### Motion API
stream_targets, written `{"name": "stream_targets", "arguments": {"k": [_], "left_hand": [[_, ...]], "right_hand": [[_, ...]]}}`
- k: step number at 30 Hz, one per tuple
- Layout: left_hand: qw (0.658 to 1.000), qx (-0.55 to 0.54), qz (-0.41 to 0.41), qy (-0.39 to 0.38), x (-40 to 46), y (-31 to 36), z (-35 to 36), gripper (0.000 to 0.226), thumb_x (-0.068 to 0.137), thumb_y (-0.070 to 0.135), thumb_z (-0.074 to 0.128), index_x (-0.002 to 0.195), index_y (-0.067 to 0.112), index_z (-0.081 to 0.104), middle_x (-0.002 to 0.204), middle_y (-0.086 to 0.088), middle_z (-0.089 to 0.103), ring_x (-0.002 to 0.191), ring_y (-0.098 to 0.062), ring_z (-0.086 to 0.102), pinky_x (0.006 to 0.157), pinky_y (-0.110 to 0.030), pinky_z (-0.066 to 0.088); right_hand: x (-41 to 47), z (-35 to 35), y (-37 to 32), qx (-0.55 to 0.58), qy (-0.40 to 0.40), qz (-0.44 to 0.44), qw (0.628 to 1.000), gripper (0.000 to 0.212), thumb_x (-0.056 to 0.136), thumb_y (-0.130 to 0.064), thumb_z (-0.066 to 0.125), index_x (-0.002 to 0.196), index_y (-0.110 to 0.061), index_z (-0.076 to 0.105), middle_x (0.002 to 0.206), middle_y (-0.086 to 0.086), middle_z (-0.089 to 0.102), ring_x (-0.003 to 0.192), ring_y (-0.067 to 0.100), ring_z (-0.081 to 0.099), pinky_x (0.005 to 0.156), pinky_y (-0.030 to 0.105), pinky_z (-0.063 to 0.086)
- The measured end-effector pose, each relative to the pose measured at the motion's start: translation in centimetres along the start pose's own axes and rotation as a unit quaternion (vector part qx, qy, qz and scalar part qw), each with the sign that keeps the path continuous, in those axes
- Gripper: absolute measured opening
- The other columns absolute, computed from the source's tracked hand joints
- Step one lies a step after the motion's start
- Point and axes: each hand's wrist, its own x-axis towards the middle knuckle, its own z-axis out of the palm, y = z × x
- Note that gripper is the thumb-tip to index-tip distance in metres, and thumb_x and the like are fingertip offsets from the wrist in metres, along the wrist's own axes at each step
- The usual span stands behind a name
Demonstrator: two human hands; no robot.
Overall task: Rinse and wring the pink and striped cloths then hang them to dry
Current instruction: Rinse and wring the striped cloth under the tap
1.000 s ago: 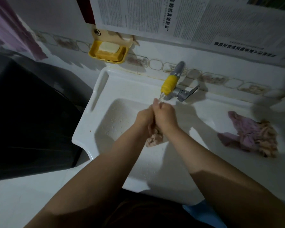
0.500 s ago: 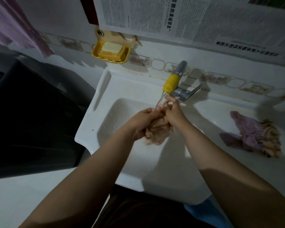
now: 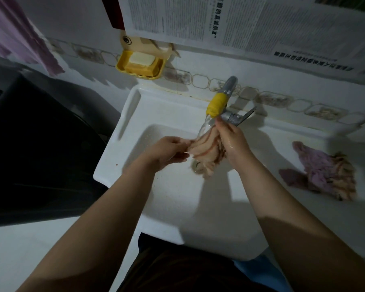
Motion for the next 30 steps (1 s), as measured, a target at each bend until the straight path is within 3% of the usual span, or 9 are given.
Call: {"name": "stream_targets", "arguments": {"k": [4, 9, 11, 13, 16, 20, 22, 25, 30], "left_hand": [[0.971, -0.216, -0.029, 0.098, 0.7, 0.3, 3.8, 0.04, 0.101, 0.034, 0.041, 0.072, 0.009, 0.052, 0.049, -0.003, 0.052, 0.039, -0.01, 0.047, 0.04, -0.018, 0.038], [0.961, -0.25, -0.02, 0.116, 0.1, 1.4, 7.6, 0.036, 0.102, 0.036, 0.036, 0.077, 0.015, 0.051, 0.07, -0.005, 0.053, 0.062, -0.016, 0.056, 0.053, -0.029, 0.044], [0.961, -0.259, -0.022, 0.096, -0.2, 1.2, 7.9, 0.043, 0.103, 0.034, 0.035, 0.073, 0.009, 0.054, 0.057, -0.006, 0.056, 0.054, -0.016, 0.057, 0.045, -0.023, 0.043], [0.965, -0.241, -0.014, 0.105, -0.2, 1.0, 7.8, 0.045, 0.102, 0.034, 0.038, 0.069, 0.009, 0.054, 0.046, -0.003, 0.054, 0.043, -0.013, 0.055, 0.038, -0.019, 0.039], [0.956, -0.261, -0.002, 0.131, -0.2, 1.4, 6.6, 0.034, 0.102, 0.031, 0.039, 0.076, 0.014, 0.052, 0.069, -0.004, 0.052, 0.062, -0.018, 0.054, 0.046, -0.024, 0.047], [0.975, -0.202, -0.043, 0.08, -1.0, 2.2, 5.6, 0.04, 0.097, 0.036, 0.051, 0.064, 0.012, 0.05, 0.054, -0.003, 0.044, 0.037, -0.011, 0.043, 0.032, -0.014, 0.033], [0.992, -0.099, -0.044, 0.067, -0.9, 2.9, 4.8, 0.045, 0.092, 0.043, 0.056, 0.059, 0.013, 0.052, 0.047, -0.003, 0.047, 0.032, -0.011, 0.042, 0.034, -0.012, 0.029], [0.996, -0.044, 0.017, 0.071, -0.2, 4.4, 2.3, 0.047, 0.093, 0.048, 0.053, 0.062, 0.012, 0.057, 0.05, -0.007, 0.052, 0.036, -0.014, 0.039, 0.037, -0.013, 0.024], [0.975, 0.156, 0.148, 0.054, 0.3, 5.6, 2.2, 0.037, 0.095, 0.04, 0.053, 0.072, 0.012, 0.059, 0.061, -0.004, 0.054, 0.05, -0.012, 0.044, 0.042, -0.019, 0.031]], "right_hand": [[-1.9, 2.9, 0.2, -0.1, 0.033, -0.052, 0.993, 0.047, 0.096, -0.045, 0.047, 0.058, -0.017, 0.049, 0.048, -0.005, 0.053, 0.047, 0.009, 0.051, 0.054, 0.021, 0.043], [-1.1, 5.1, 0.4, -0.277, 0.081, -0.096, 0.953, 0.05, 0.098, -0.045, 0.036, 0.086, -0.009, 0.069, 0.088, 0.016, 0.069, 0.085, 0.029, 0.063, 0.07, 0.032, 0.044], [0.5, 4.1, -0.3, -0.278, 0.116, -0.08, 0.95, 0.044, 0.1, -0.034, 0.037, 0.087, -0.004, 0.066, 0.096, 0.023, 0.067, 0.093, 0.035, 0.062, 0.07, 0.033, 0.04], [0.7, 3.8, -0.4, -0.259, 0.112, -0.071, 0.957, 0.039, 0.1, -0.03, 0.038, 0.081, -0.006, 0.063, 0.096, 0.025, 0.065, 0.094, 0.038, 0.061, 0.071, 0.035, 0.04], [-1.9, 5.7, 0.7, -0.298, 0.084, -0.109, 0.944, 0.046, 0.1, -0.036, 0.035, 0.081, -0.006, 0.065, 0.091, 0.02, 0.068, 0.091, 0.036, 0.062, 0.072, 0.035, 0.043], [-0.6, 4.4, 1.3, -0.319, 0.097, -0.105, 0.937, 0.041, 0.1, -0.034, 0.036, 0.094, -0.006, 0.066, 0.095, 0.02, 0.068, 0.09, 0.034, 0.063, 0.07, 0.034, 0.042], [1.2, 2.7, 1.5, -0.274, 0.022, -0.054, 0.96, 0.024, 0.099, -0.03, 0.04, 0.113, -0.016, 0.054, 0.103, 0.017, 0.067, 0.09, 0.029, 0.062, 0.073, 0.033, 0.045], [1.0, 1.2, 1.4, -0.164, -0.108, -0.035, 0.98, 0.033, 0.101, -0.035, 0.037, 0.129, -0.019, 0.043, 0.097, -0.003, 0.064, 0.084, 0.006, 0.062, 0.08, 0.022, 0.05], [-0.1, 0.8, 1.5, -0.361, -0.276, 0.015, 0.891, 0.034, 0.089, -0.05, 0.056, 0.075, -0.019, 0.059, 0.062, -0.005, 0.065, 0.055, 0.006, 0.063, 0.056, 0.021, 0.05]]}}
